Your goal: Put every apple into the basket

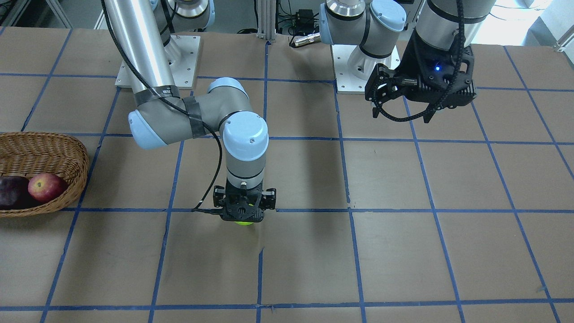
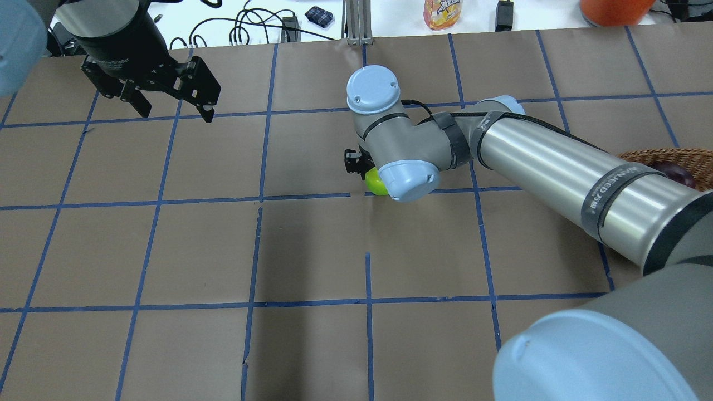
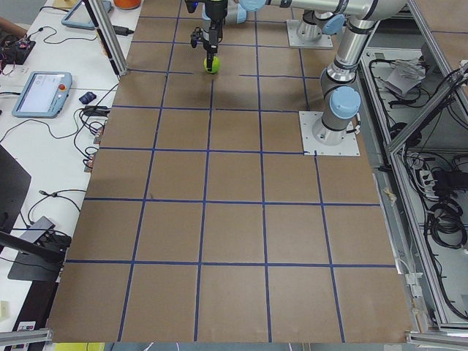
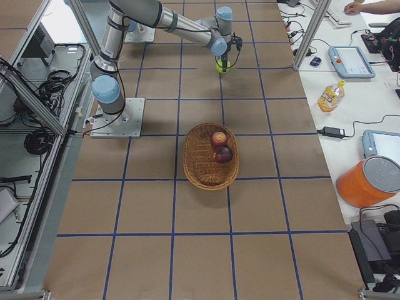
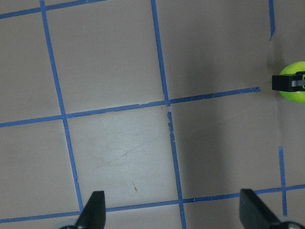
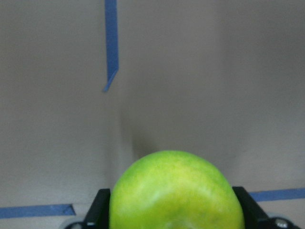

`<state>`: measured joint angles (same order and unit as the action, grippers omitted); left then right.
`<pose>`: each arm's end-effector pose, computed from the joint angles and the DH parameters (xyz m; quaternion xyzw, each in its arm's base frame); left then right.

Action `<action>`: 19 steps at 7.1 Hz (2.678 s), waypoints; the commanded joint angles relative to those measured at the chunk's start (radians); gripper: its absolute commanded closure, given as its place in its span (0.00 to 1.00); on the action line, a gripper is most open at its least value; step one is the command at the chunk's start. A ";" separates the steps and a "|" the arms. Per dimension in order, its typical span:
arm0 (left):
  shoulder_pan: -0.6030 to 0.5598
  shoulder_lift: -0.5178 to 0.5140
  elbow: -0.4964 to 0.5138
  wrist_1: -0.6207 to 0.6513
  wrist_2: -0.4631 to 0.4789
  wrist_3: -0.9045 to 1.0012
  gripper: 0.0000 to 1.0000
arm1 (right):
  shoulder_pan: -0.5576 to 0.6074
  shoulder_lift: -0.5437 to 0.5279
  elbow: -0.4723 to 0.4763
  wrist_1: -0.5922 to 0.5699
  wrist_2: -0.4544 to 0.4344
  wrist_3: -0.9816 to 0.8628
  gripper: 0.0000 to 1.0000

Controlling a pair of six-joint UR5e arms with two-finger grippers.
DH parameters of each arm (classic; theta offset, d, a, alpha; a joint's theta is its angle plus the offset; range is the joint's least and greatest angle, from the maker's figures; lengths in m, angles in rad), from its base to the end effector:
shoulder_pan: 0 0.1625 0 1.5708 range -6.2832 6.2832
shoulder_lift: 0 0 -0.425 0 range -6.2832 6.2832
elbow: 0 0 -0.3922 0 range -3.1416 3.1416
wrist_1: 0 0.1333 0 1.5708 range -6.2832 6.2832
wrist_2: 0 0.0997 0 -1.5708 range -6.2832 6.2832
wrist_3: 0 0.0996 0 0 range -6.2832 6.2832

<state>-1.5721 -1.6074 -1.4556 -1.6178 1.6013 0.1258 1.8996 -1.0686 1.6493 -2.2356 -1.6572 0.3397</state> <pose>-0.1309 -0.5092 0.5217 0.0633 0.9978 -0.0148 0.0162 0.3247 -0.5656 0.2294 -0.0073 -0.9982 0.0538 0.0270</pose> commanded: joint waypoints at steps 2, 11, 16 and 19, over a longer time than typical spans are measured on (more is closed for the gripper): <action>0.000 -0.005 0.006 0.010 -0.003 -0.002 0.00 | -0.327 -0.227 0.047 0.181 -0.006 -0.482 0.71; 0.000 0.006 -0.017 0.010 0.000 -0.003 0.00 | -1.151 -0.208 0.210 -0.073 0.194 -1.493 0.01; 0.000 0.006 -0.014 0.010 0.000 -0.005 0.00 | -1.084 -0.393 0.071 0.281 0.177 -1.485 0.00; 0.000 0.006 -0.014 0.010 0.000 -0.005 0.00 | -0.897 -0.494 -0.097 0.708 0.174 -1.085 0.00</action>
<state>-1.5723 -1.6013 -1.4696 -1.6076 1.6015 0.1212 0.9073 -1.5113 1.6034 -1.6902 -1.4820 -0.8816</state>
